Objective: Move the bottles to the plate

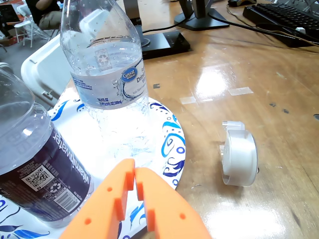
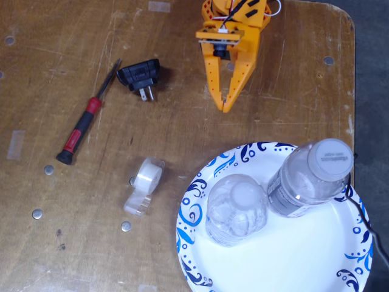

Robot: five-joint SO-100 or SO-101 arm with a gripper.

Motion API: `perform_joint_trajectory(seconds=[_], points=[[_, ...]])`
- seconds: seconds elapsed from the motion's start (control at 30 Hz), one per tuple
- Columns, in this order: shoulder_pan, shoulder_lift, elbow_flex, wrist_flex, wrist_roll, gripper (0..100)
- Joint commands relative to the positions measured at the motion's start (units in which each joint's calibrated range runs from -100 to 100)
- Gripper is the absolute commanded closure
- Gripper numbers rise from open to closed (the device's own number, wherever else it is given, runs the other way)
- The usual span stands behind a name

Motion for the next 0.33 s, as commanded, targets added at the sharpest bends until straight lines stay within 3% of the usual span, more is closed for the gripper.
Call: perform_joint_trajectory(seconds=[0.0,0.3], points=[[-0.1,-0.7,0.5,0.0,0.1,99],[0.0,-0.7,0.5,0.7,0.1,99]])
